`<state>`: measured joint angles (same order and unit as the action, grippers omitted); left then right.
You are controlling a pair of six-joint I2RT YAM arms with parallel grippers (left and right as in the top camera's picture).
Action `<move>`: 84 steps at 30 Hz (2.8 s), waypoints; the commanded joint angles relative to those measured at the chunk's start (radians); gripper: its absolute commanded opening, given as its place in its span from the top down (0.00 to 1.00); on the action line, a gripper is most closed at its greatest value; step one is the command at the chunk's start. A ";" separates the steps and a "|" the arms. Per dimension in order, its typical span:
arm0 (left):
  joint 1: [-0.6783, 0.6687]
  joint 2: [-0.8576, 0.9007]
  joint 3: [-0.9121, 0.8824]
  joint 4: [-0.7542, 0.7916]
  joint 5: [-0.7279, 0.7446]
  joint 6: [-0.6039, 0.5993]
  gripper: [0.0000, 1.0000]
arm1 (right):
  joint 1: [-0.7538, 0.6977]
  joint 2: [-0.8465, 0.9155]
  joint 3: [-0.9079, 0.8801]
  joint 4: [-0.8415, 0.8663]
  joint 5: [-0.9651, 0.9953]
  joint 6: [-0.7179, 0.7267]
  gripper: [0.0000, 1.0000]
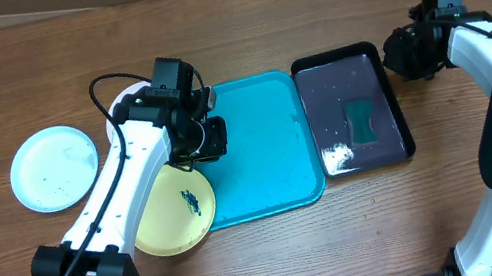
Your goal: Clean dirty plates on tray and stack at the side
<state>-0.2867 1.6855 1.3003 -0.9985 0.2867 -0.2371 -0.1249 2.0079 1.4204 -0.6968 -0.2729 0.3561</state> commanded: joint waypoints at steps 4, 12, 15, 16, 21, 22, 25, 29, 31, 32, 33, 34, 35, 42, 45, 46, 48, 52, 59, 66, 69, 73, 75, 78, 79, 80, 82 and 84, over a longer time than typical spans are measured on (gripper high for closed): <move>-0.002 -0.019 -0.008 -0.012 -0.048 -0.014 0.82 | -0.031 -0.065 0.257 -0.272 -0.021 -0.128 0.43; 0.019 -0.019 -0.007 -0.016 -0.220 -0.090 0.55 | 0.048 -0.126 0.354 -0.571 -0.021 -0.201 0.33; 0.074 -0.019 -0.007 -0.006 -0.250 -0.112 0.48 | 0.107 -0.125 0.342 -0.611 -0.020 -0.201 0.33; 0.105 -0.019 -0.005 -0.006 -0.249 -0.112 0.48 | 0.132 -0.125 0.337 -0.618 -0.019 -0.201 0.32; 0.270 -0.019 0.000 -0.024 -0.229 -0.111 0.55 | 0.236 -0.124 0.317 -0.616 -0.007 -0.201 0.27; 0.304 -0.019 0.000 -0.044 -0.219 -0.109 0.57 | 0.256 -0.124 0.312 -0.616 -0.005 -0.201 0.24; 0.405 -0.019 0.000 -0.125 -0.216 -0.086 0.57 | 0.301 -0.124 0.302 -0.615 -0.005 -0.201 0.04; 0.549 -0.050 -0.016 -0.220 -0.129 -0.021 0.57 | 0.344 -0.124 0.301 -0.613 -0.005 -0.201 0.00; 0.588 -0.093 -0.047 -0.220 -0.075 -0.007 0.55 | 0.346 -0.124 0.301 -0.613 -0.005 -0.201 0.00; 0.605 -0.125 -0.073 -0.216 -0.061 -0.001 0.56 | 0.346 -0.124 0.301 -0.608 -0.005 -0.201 0.00; 0.616 -0.156 -0.099 -0.209 -0.061 0.000 0.56 | 0.346 -0.124 0.301 -0.601 -0.005 -0.201 0.00; 0.627 -0.196 -0.133 -0.201 -0.062 0.003 0.56 | 0.345 -0.124 0.301 -0.592 -0.005 -0.201 0.00; 0.636 -0.232 -0.164 -0.192 -0.066 0.002 0.56 | 0.345 -0.124 0.301 -0.585 -0.005 -0.201 0.00; 0.662 -0.480 -0.386 -0.101 -0.165 -0.078 0.57 | 0.345 -0.124 0.301 -0.560 -0.005 -0.201 0.00; 0.662 -0.523 -0.457 -0.078 -0.168 -0.078 0.57 | 0.345 -0.124 0.301 -0.561 -0.005 -0.201 0.00; 0.662 -0.525 -0.478 -0.066 -0.169 -0.078 0.57 | 0.345 -0.124 0.301 -0.561 -0.005 -0.201 0.00; 0.662 -0.519 -0.537 -0.003 -0.172 -0.078 0.57 | 0.345 -0.124 0.301 -0.561 -0.005 -0.201 0.00; 0.662 -0.490 -0.624 0.100 -0.172 -0.078 0.60 | 0.345 -0.124 0.301 -0.561 -0.005 -0.201 0.00; 0.662 -0.406 -0.641 0.151 -0.172 -0.077 0.65 | 0.345 -0.124 0.301 -0.561 -0.005 -0.201 0.00; 0.661 -0.334 -0.643 0.150 -0.162 -0.077 0.96 | 0.345 -0.124 0.301 -0.561 -0.005 -0.201 0.00; 0.659 -0.334 -0.642 0.142 -0.134 -0.076 0.96 | 0.345 -0.124 0.301 -0.561 -0.005 -0.201 0.00; 0.659 -0.334 -0.628 0.116 -0.010 -0.007 0.96 | 0.345 -0.124 0.301 -0.561 -0.005 -0.201 0.00; 0.658 -0.334 -0.612 0.097 0.069 0.028 0.96 | 0.345 -0.124 0.301 -0.561 -0.005 -0.201 0.00; 0.643 -0.338 -0.586 0.082 0.154 0.051 0.96 | 0.345 -0.124 0.301 -0.561 -0.005 -0.201 0.00; 0.630 -0.340 -0.578 0.083 0.172 0.050 0.96 | 0.345 -0.124 0.301 -0.561 -0.005 -0.201 0.00; 0.613 -0.341 -0.571 0.088 0.191 0.050 0.96 | 0.345 -0.124 0.301 -0.561 -0.005 -0.201 0.00; 0.573 -0.341 -0.562 0.115 0.212 0.026 0.96 | 0.345 -0.124 0.301 -0.561 -0.005 -0.201 0.00; 0.499 -0.341 -0.560 0.174 0.212 -0.037 0.96 | 0.345 -0.124 0.301 -0.561 -0.005 -0.201 0.00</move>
<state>0.2916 1.3430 0.7094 -0.8684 0.4164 -0.2317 0.2180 1.8900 1.7241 -1.2602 -0.2810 0.1562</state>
